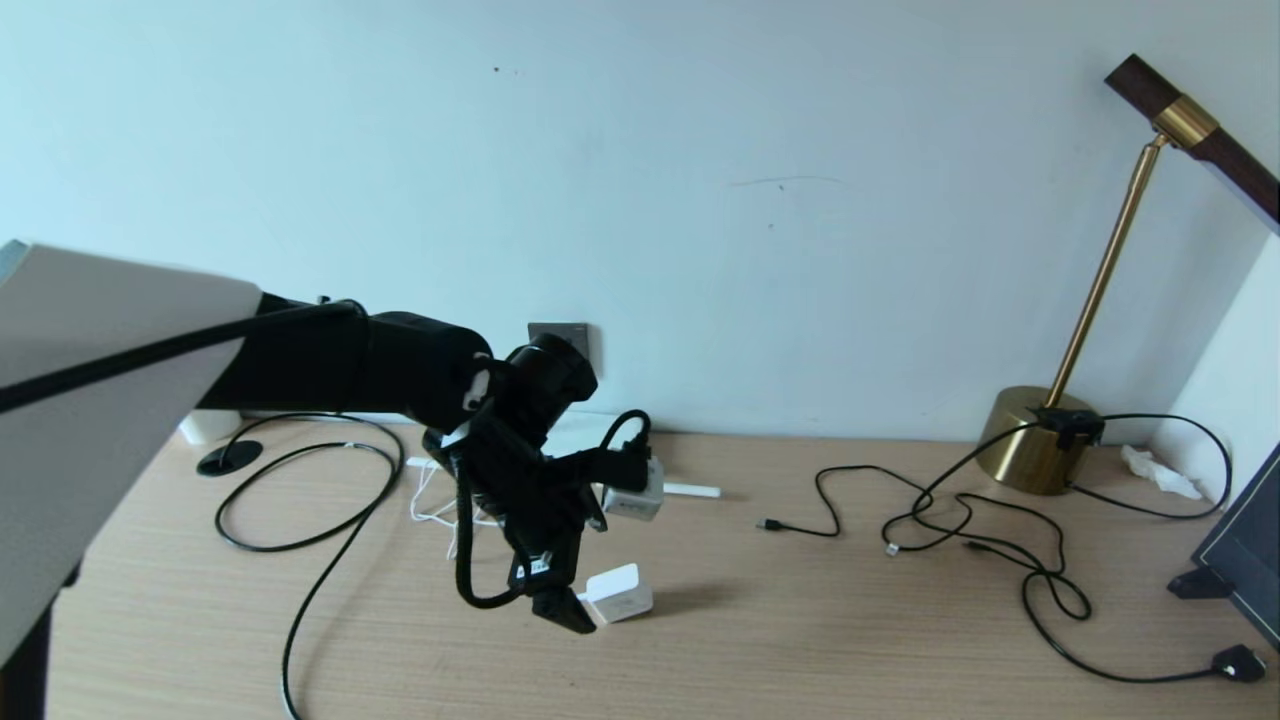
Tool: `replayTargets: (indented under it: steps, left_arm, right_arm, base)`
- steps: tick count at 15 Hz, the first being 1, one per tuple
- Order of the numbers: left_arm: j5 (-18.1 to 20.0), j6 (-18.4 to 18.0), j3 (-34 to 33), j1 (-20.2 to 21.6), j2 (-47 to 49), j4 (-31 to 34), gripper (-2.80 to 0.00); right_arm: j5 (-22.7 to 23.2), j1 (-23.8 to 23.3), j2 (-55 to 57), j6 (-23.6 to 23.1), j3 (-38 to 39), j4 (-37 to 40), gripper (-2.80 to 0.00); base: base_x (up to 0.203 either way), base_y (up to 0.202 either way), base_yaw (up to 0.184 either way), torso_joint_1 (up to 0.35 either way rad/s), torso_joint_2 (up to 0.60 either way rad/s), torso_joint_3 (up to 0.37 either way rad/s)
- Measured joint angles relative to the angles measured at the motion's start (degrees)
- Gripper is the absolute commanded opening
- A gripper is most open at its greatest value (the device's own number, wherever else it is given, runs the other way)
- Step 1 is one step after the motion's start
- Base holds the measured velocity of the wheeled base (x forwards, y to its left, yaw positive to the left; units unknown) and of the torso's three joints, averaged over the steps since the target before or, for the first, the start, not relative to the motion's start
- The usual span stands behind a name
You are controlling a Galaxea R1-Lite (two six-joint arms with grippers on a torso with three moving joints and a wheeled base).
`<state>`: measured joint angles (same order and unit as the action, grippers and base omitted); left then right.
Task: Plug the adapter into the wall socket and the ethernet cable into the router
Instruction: Pick up plug
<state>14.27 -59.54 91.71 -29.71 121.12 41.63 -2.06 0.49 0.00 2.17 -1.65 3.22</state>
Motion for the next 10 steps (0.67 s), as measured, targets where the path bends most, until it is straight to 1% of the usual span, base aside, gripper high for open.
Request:
replayTargets:
  steps: [2,5,10]
  left_arm:
    - [-0.89,0.00,0.90,-0.16,1.27,2.17,0.00]
    - [-1.40,0.04,0.86,-1.27,2.07,2.25,0.00]
    - [-1.27,-1.12,1.37,-0.13,4.90,2.00,0.00]
  right_arm:
    - [-0.02,0.02,0.00,0.00,0.00,0.01,0.00]
    - [-0.01,0.02,0.00,0.00,0.00,0.01,0.00]
    - [-0.02,0.02,0.00,0.00,0.00,0.01,0.00]
  base:
    - [0.000,0.000,0.000,0.000,0.00,0.000]
    - [0.000,0.000,0.000,0.000,0.00,0.000]
    - [0.000,0.000,0.000,0.000,0.00,0.000]
